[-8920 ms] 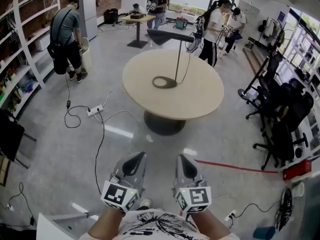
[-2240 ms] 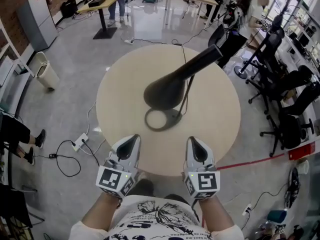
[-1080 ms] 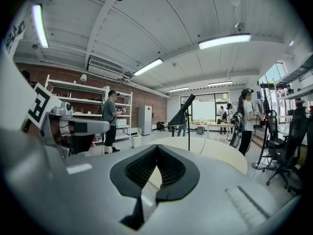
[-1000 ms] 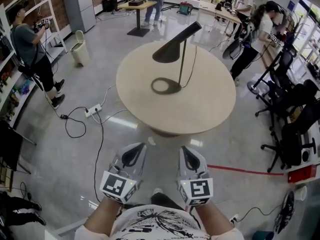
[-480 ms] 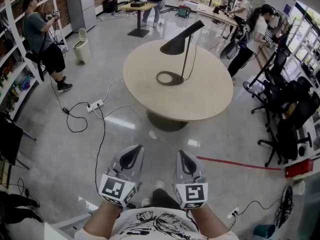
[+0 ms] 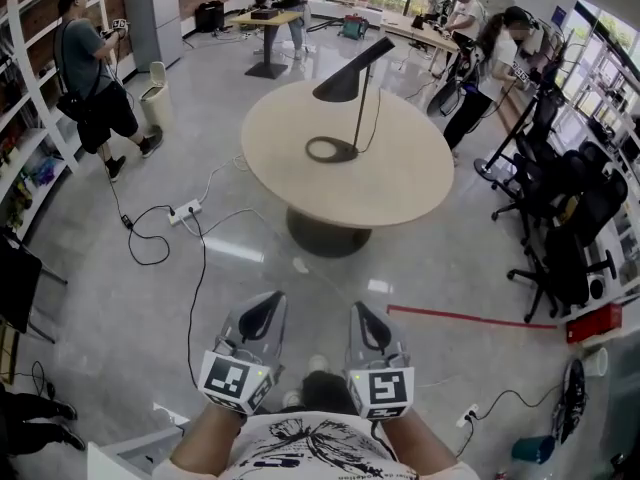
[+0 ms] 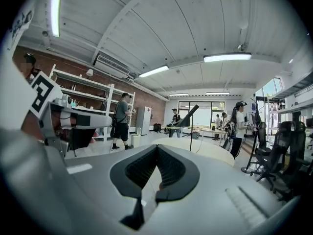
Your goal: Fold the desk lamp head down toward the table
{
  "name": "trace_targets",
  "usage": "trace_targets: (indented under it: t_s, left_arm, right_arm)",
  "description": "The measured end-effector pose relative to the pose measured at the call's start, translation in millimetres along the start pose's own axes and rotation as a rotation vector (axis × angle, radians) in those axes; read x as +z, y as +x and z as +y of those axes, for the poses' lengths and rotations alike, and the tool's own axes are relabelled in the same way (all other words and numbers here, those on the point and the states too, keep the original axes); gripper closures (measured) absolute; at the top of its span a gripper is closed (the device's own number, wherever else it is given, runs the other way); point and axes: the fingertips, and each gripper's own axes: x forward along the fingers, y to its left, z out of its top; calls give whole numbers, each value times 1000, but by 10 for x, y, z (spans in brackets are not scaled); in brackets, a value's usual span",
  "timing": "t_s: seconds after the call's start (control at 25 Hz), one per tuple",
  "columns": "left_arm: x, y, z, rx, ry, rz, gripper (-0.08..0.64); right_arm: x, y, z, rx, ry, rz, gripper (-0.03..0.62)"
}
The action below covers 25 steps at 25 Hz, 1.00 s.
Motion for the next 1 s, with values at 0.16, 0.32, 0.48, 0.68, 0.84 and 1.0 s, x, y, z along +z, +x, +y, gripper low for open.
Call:
trace_targets:
  t_s: [0.16, 0.32, 0.48, 0.68, 0.84, 1.0]
  left_arm:
    - [24, -65, -44, 15, 12, 2, 557]
    - [39, -96, -28, 11, 19, 7, 557]
    - [59, -128, -44, -4, 25, 6, 557]
    - [45, -147, -14, -3, 37, 10, 557]
    - [-8, -191, 15, 6, 30, 30, 557]
    - [-34, -226, 63, 26, 34, 44, 557]
  right_arm:
    - [23, -70, 2, -1, -4, 1, 583]
    - [7, -67, 33, -3, 7, 0, 584]
    - [12, -62, 98, 5, 5, 5, 584]
    - [55, -57, 148, 15, -2, -2, 584]
    - [40, -48, 188, 15, -9, 10, 584]
    - [25, -14, 276, 26, -13, 13, 583]
